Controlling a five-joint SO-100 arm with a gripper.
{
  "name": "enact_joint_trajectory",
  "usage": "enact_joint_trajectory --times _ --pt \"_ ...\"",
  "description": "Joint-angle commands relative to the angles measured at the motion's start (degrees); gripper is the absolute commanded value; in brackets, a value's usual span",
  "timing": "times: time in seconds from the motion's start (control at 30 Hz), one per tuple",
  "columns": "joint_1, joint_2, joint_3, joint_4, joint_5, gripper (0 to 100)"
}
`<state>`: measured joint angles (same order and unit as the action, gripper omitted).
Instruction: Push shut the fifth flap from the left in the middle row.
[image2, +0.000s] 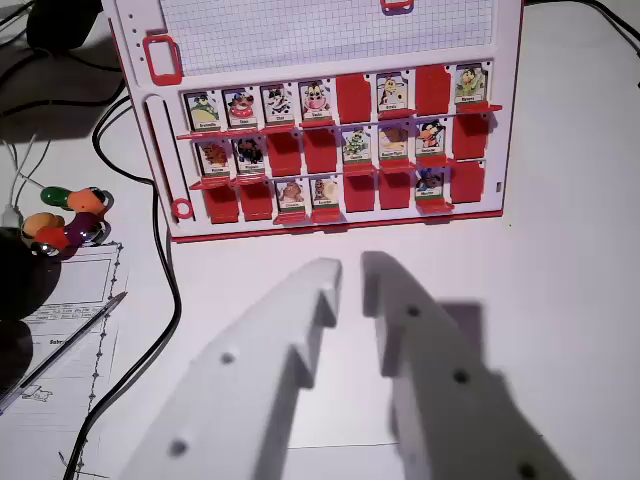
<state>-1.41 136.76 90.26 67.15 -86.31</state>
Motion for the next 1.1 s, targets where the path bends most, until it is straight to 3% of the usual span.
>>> enact_joint_trajectory --times 0.0,0.83,1.07 --pt "0.09 0.26 -6.68 1.41 0.35 2" --pt "-0.53 -0.62 -7.91 2.02 0.53 2" --pt "-0.7 -10.2 -18.63 8.17 2.9 2"
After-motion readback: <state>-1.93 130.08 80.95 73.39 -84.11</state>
